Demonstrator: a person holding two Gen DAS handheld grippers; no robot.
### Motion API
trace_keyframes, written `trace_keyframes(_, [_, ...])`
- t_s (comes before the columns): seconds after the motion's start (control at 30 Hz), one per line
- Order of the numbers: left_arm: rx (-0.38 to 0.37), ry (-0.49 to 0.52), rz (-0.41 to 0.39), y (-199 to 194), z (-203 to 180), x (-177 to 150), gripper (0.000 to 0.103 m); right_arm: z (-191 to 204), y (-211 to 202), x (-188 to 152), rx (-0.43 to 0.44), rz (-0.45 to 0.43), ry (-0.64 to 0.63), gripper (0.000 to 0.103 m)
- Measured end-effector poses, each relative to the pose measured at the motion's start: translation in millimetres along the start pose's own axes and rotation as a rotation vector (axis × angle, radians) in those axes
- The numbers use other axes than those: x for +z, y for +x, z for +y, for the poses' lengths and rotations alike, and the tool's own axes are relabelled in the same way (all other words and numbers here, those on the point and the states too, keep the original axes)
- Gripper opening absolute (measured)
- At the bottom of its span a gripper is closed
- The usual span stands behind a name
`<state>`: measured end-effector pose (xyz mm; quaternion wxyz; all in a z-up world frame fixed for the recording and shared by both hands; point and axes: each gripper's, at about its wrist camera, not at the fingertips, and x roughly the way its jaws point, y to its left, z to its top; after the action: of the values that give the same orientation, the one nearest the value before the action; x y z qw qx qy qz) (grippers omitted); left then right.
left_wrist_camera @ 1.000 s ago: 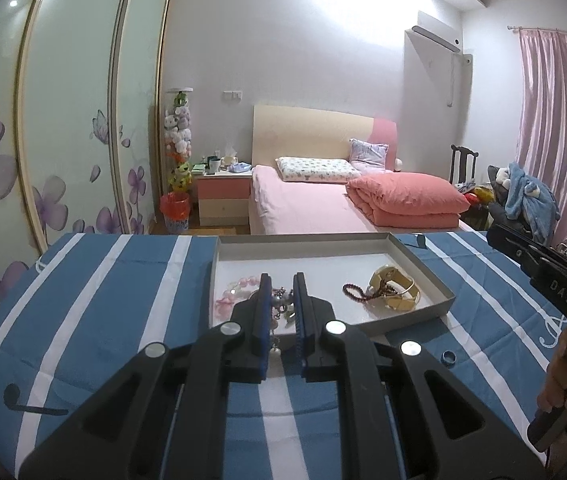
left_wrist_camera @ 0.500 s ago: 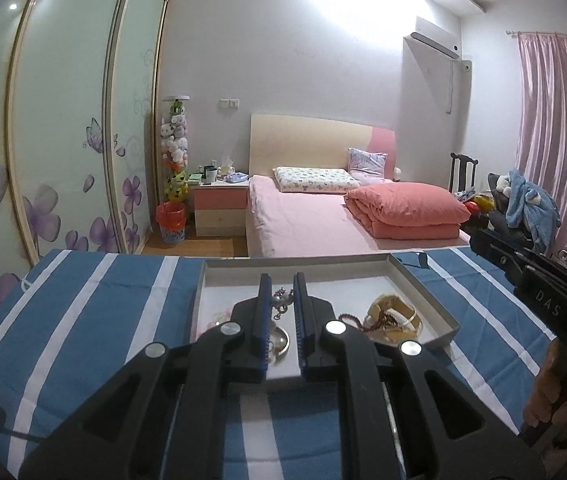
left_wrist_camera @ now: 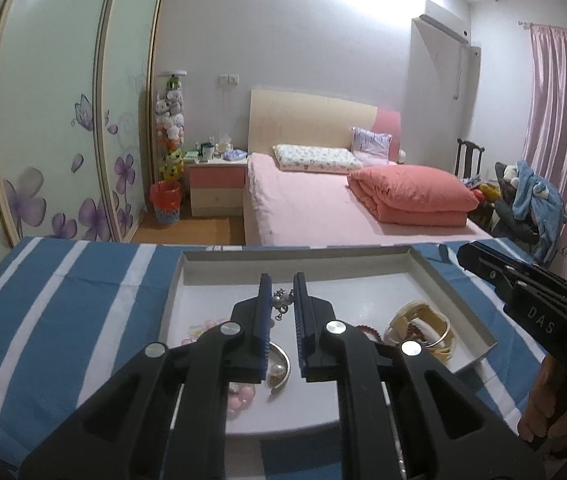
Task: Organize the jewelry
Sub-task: 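Open the left tool to drop the earrings while the right tool releases its earring, then reach down and grasp the white pearl bracelet with the left tool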
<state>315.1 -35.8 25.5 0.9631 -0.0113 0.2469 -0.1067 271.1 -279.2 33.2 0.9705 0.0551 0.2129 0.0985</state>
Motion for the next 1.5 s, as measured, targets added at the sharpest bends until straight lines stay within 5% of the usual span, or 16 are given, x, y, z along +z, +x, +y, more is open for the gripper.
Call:
trace_keyframes(0.43, [-0.005, -0.014, 0.074, 42, 3, -8, 0.012, 4, 24, -9, 0.025, 0.089, 0.007, 0.015])
trace_keyframes(0.5, [-0.009, -0.018, 0.077, 44, 4, -10, 0.013, 3, 24, -8, 0.027, 0.094, 0.006, 0.018])
trace_keyframes(0.6, [-0.008, -0.022, 0.081, 45, 4, -9, 0.02, 2, 24, -6, 0.024, 0.086, 0.012, 0.037])
trace_keyframes(1.1, [-0.017, -0.039, 0.064, 22, 6, -8, 0.023, 5, 4, -7, 0.025, 0.058, -0.008, 0.038])
trace_keyframes(1.5, [-0.105, -0.018, 0.082, -31, -21, -36, 0.032, 1, -51, -24, 0.042, 0.038, 0.009, 0.038])
